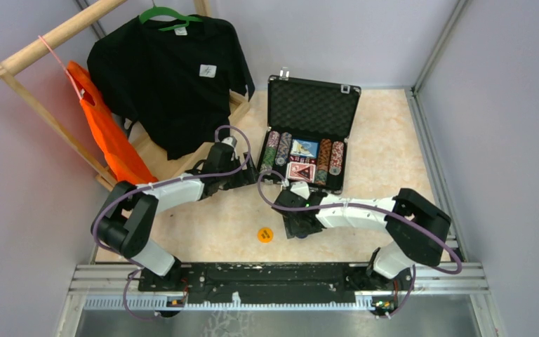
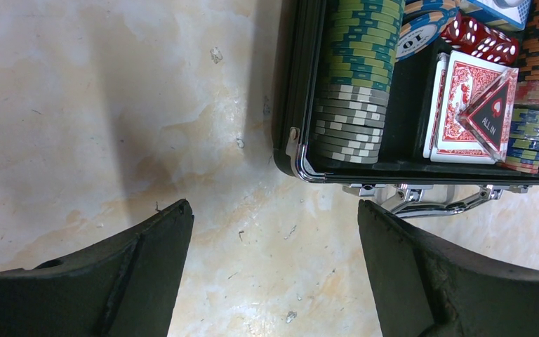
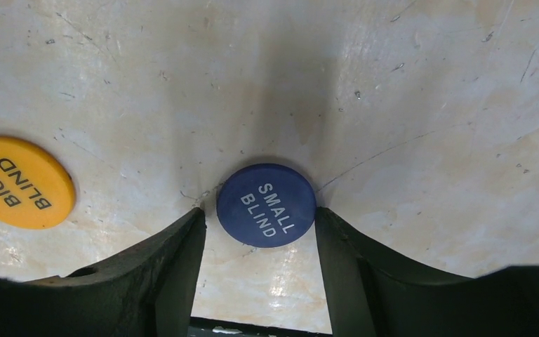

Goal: Pack up texas hold em set

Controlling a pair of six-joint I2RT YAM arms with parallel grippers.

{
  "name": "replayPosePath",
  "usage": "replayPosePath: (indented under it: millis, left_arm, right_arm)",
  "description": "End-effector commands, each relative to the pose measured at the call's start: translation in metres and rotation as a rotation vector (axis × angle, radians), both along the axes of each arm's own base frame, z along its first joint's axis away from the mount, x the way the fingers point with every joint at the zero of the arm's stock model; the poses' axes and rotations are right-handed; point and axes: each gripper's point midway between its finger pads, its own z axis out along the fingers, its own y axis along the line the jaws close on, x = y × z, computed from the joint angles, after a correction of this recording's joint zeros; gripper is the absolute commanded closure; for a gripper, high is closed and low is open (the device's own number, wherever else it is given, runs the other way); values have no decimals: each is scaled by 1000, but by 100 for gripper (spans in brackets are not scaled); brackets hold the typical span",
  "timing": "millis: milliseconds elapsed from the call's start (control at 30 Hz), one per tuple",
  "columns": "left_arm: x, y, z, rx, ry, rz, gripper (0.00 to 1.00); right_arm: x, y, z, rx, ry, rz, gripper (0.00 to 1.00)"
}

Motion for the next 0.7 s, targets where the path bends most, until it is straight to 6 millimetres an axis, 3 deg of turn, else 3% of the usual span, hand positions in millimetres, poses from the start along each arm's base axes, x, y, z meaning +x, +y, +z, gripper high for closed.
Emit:
replayPosePath:
  millis: [0, 367, 667]
  left_arm:
    - [7, -9, 11, -30, -32, -13, 8]
    - [8, -8, 10, -27, -32, -11, 8]
    - [8, -8, 11, -25, -36, -8, 8]
  right_arm:
    - [-5, 5, -4, 30, -1, -4, 41]
    - [-2, 4, -9, 14, -11, -16, 56]
    - [10, 12, 12, 43, -74, -16, 57]
